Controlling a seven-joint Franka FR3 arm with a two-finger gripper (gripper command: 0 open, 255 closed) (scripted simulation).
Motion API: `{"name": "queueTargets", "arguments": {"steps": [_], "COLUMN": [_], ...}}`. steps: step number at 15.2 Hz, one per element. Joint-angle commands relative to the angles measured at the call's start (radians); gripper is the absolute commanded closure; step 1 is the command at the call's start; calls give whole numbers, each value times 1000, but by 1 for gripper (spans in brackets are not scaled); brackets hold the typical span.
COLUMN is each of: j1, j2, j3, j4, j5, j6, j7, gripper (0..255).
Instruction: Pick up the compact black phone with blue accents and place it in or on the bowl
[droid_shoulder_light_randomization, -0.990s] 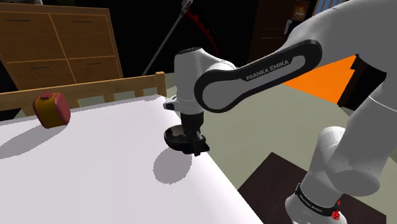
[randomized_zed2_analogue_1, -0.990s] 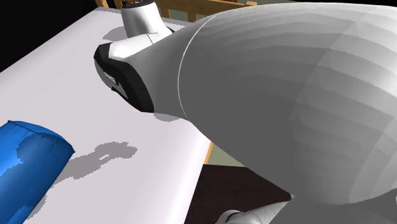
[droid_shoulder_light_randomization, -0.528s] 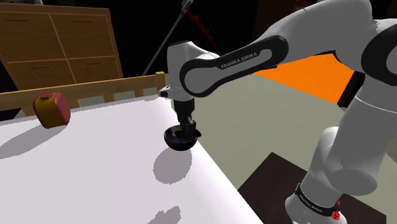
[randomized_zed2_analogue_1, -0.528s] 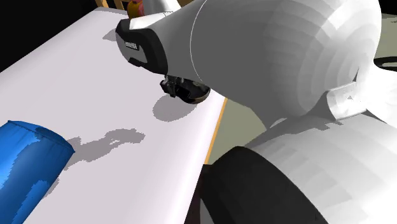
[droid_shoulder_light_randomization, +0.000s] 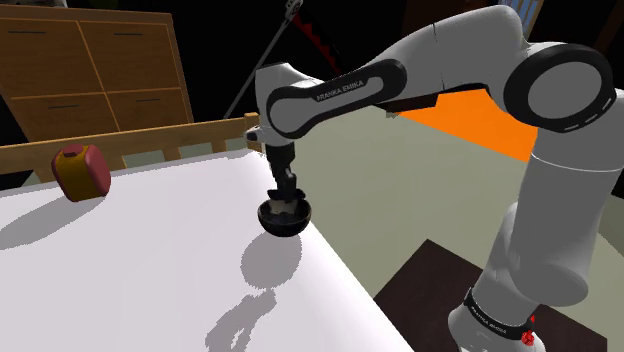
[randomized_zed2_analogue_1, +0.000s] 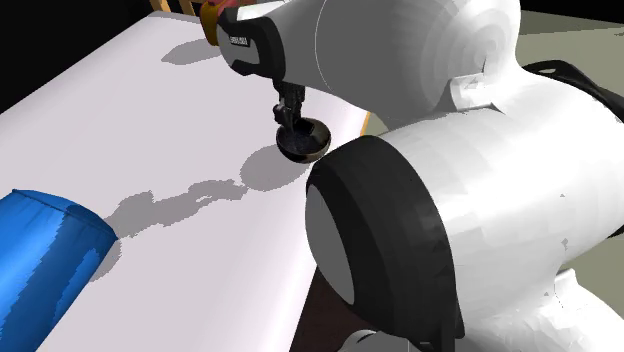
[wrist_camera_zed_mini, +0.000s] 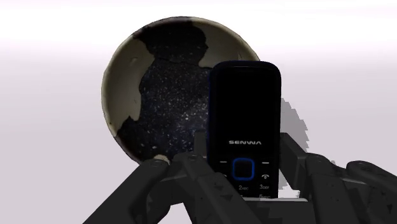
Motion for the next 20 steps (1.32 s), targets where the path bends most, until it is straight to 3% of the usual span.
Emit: {"name": "queueTargets", "arguments": {"steps": [1,12,19,20], "j1": [0,2,2,2], "j2": [14,66,66,66], "j3": [-1,-3,-3,-3], "j4": [-4,-89,-89,-89], "j5": [-3,-12,-12,-12], "j6": [18,155,155,155], "j7": [0,6,6,6], "gripper": [255,255,255,0]}}
